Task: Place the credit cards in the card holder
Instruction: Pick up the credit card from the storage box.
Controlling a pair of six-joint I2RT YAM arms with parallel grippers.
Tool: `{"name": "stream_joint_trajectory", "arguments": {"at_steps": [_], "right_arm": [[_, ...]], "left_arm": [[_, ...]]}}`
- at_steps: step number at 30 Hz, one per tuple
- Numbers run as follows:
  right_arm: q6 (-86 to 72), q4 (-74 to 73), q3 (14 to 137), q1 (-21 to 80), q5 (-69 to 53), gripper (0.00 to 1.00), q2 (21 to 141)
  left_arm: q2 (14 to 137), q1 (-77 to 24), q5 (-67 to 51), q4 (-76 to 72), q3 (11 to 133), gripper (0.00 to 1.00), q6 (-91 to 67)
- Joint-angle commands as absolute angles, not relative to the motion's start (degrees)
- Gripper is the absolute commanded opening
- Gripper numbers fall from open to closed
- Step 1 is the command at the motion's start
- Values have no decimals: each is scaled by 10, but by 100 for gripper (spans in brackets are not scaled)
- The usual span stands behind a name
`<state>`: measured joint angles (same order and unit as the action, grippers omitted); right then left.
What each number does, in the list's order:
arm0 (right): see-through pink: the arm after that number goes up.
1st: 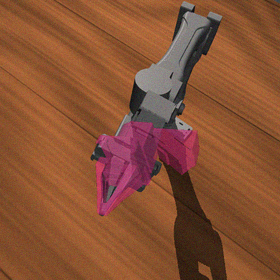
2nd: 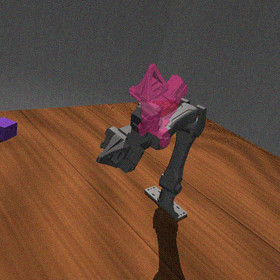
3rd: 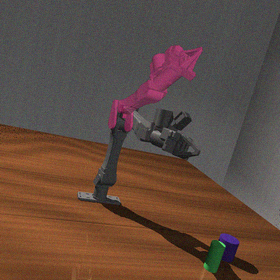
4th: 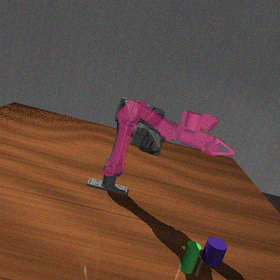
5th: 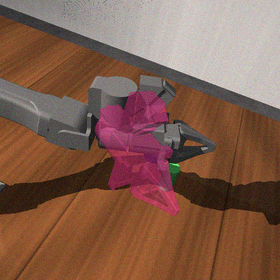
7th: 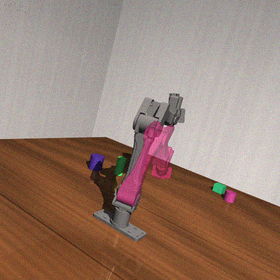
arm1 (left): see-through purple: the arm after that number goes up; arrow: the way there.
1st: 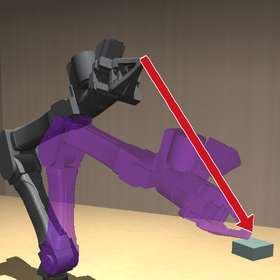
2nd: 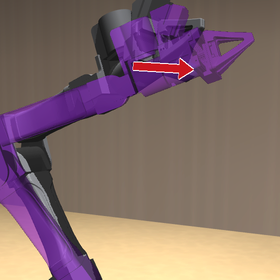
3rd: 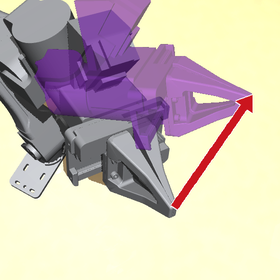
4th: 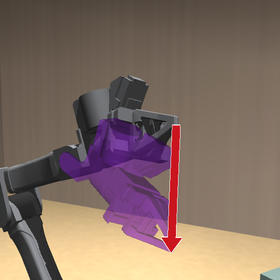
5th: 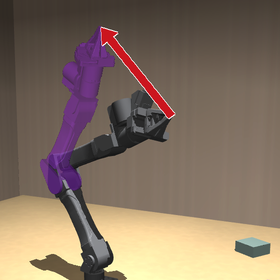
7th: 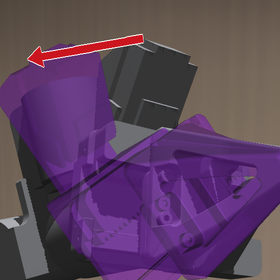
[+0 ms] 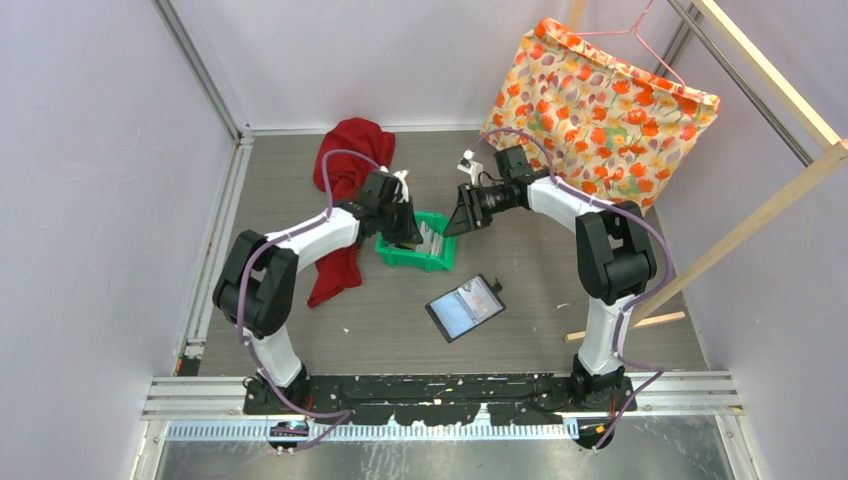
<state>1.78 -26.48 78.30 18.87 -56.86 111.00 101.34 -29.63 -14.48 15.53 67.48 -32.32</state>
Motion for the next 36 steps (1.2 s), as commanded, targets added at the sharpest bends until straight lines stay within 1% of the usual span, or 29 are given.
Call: {"name": "stream_joint_trajectory", "arguments": {"at_steps": [1, 4, 9, 14, 20, 28, 33, 36], "right_arm": [[-149, -152, 811, 202, -573, 44, 1114], [-189, -130, 823, 215, -557, 45, 1129], [-181, -143, 849, 227, -519, 48, 1137], [-144, -188, 877, 227, -504, 54, 1141], [-141, -202, 882, 230, -479, 64, 1144], [-169, -205, 898, 232, -483, 70, 1155], [-177, -202, 898, 236, -485, 70, 1157], [-172, -210, 897, 236, -477, 67, 1160]], "left_arm": [[963, -296, -181, 78, 645, 0, -247], [947, -286, -201, 37, 620, 0, -246], [936, -271, -238, -4, 587, 0, -252], [915, -268, -260, -63, 551, 0, -240], [893, -267, -271, -111, 521, 0, -235], [871, -266, -283, -161, 485, 0, -239], [864, -260, -283, -184, 471, 0, -253], [861, -254, -289, -205, 460, 0, -267]]}}
